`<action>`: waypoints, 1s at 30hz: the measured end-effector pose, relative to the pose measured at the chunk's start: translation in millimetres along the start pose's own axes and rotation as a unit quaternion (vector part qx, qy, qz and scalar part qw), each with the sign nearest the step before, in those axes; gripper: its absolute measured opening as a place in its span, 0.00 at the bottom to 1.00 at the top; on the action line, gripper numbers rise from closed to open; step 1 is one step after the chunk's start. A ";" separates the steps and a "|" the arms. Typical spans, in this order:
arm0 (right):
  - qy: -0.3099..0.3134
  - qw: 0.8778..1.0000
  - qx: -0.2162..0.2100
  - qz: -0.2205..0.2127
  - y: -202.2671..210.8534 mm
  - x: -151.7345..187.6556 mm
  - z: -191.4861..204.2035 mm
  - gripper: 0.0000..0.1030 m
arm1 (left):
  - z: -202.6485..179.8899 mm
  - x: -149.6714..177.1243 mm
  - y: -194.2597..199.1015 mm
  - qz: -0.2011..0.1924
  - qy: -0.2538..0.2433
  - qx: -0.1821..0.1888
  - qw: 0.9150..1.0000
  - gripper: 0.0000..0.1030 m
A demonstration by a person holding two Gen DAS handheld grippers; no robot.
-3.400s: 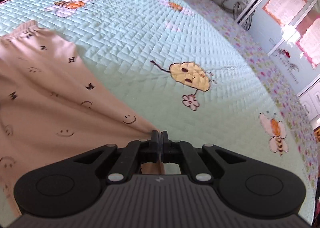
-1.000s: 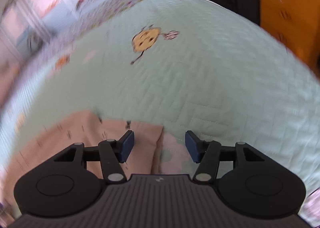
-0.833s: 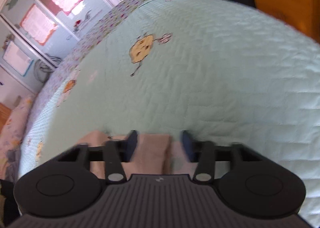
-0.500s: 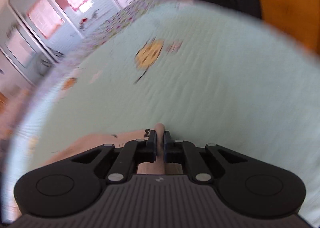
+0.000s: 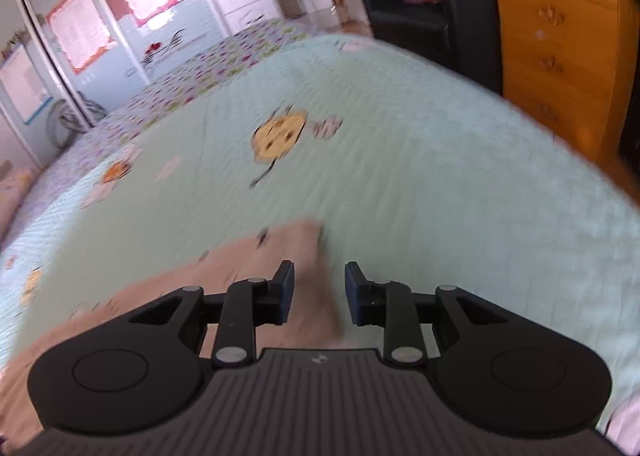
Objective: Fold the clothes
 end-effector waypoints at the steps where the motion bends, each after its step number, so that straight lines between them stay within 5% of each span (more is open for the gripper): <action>1: -0.013 1.000 -0.001 0.001 1.0 4.2 -3.1 0.31 | -2.1 0.5 1.2 0.000 -0.001 0.001 1.000 0.83; 6: -0.098 0.995 -0.024 -0.010 6.6 19.7 -17.1 0.33 | -6.9 5.7 14.1 0.003 -0.004 -0.001 1.000 0.83; 12: -0.216 0.970 -0.103 -0.037 -12.0 30.2 -26.0 0.34 | -11.4 8.3 33.3 0.001 -0.009 -0.011 1.000 0.83; 14: -0.239 0.963 -0.111 -0.049 -15.3 31.0 -30.1 0.20 | -14.6 7.3 41.3 -0.001 -0.016 -0.016 1.000 0.83; 15: -0.238 0.964 -0.104 -0.048 -14.9 32.5 -31.8 0.06 | -15.4 6.6 45.6 -0.003 -0.019 -0.017 1.000 0.83; 21: -0.241 0.963 -0.092 -0.076 18.6 43.5 -45.0 0.02 | -6.1 4.7 66.3 -0.005 -0.005 -0.029 1.000 0.83; 26: -0.241 0.965 -0.049 -0.090 35.3 51.4 -58.5 0.08 | 3.7 1.5 83.4 -0.015 0.007 -0.045 0.999 0.83; 30: -0.212 0.969 -0.055 -0.113 52.3 51.1 -39.9 0.15 | 9.4 -6.6 102.2 -0.032 0.009 -0.055 0.998 0.83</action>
Point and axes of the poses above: each gripper's, at about its wrist camera, not at the fingertips, and y roughly against the way its jaws point, z to its left, x to its underside, the point moved 7 cm from there along -y, roughly the way its jaws point, and after that the axes turned 6 degrees about -x, right-handed, at the moved point
